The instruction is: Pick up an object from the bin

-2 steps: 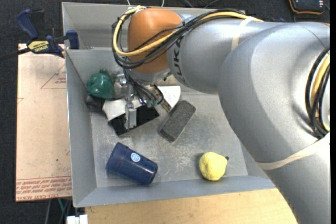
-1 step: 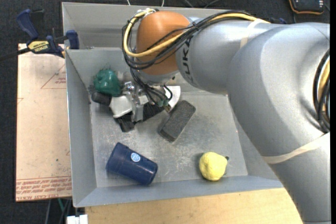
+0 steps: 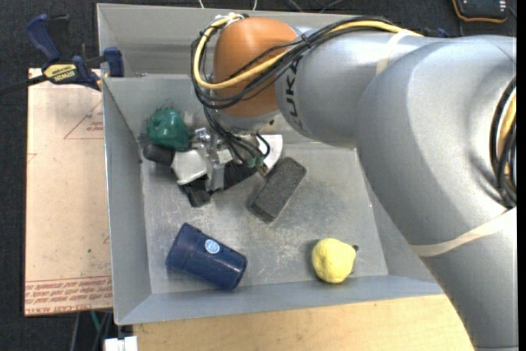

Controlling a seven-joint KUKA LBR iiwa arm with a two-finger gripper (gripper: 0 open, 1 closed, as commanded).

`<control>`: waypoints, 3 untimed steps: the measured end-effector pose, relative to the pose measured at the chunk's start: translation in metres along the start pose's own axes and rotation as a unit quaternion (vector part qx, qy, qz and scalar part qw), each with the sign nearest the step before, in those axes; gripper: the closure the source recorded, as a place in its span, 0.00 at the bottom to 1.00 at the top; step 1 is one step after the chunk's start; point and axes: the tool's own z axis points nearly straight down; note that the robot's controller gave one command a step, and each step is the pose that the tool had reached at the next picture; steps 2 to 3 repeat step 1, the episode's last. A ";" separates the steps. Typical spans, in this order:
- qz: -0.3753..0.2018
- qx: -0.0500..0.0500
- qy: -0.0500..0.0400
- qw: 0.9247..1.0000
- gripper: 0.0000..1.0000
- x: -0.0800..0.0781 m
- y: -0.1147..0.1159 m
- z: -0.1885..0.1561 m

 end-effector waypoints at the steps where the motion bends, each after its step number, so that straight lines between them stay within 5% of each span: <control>1: -0.004 0.000 -0.003 1.000 1.00 0.011 -0.013 -0.093; 3: -0.004 0.000 -0.003 1.000 1.00 0.011 -0.013 -0.093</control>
Offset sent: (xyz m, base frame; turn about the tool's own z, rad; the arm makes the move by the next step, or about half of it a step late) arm -0.0164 -0.0037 0.1298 -0.0159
